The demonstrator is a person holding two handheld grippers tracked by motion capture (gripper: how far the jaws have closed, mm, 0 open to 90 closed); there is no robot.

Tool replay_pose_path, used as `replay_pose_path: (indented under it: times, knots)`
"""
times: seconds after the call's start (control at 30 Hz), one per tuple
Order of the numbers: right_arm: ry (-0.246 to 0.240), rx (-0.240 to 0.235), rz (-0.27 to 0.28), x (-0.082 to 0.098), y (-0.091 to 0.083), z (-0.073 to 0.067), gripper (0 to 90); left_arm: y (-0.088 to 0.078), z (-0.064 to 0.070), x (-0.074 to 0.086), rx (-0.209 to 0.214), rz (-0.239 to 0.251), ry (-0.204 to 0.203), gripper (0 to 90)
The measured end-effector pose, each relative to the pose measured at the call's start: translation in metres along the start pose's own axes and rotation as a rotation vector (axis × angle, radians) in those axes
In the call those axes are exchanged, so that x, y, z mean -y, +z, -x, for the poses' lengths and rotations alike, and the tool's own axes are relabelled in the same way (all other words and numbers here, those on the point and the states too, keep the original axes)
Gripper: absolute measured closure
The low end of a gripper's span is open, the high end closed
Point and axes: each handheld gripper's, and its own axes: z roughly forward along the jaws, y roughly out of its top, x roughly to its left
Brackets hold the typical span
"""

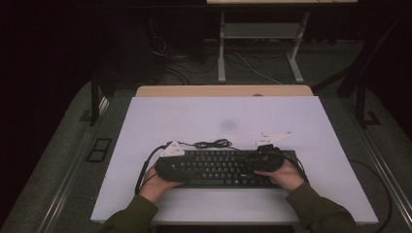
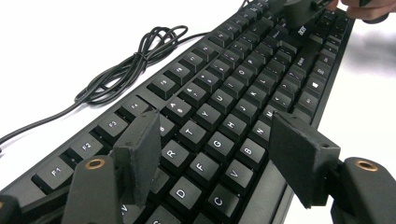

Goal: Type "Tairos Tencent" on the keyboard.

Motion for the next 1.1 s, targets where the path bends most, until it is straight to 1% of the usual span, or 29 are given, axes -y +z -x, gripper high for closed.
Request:
replay_pose_path:
  times: [0.17,0.23,0.43,0.67,0.83,1.1]
  knots:
    - [-0.006,0.001,-0.005,0.004,-0.006,-0.001,86.5,0.002,-0.001,-0.001,-0.008,0.005,0.001,30.7]
    - [-0.002,-0.001,-0.007,0.006,-0.009,-0.001,89.2,0.003,-0.001,-0.002,-0.01,0.004,0.001,29.5]
    - [-0.002,0.001,-0.024,0.014,-0.017,-0.002,89.4,0.006,-0.002,-0.004,-0.021,0.005,0.007,27.0]
    - [0.001,0.003,-0.044,0.025,-0.023,-0.004,89.3,0.009,-0.003,-0.005,-0.026,0.004,0.011,26.4]
    - [-0.017,0.009,-0.062,0.028,-0.023,-0.005,89.4,0.011,-0.003,-0.007,-0.031,0.009,0.012,25.2]
    - [-0.026,0.017,-0.097,0.032,-0.019,-0.005,89.4,0.013,-0.005,-0.008,-0.041,0.009,0.017,24.1]
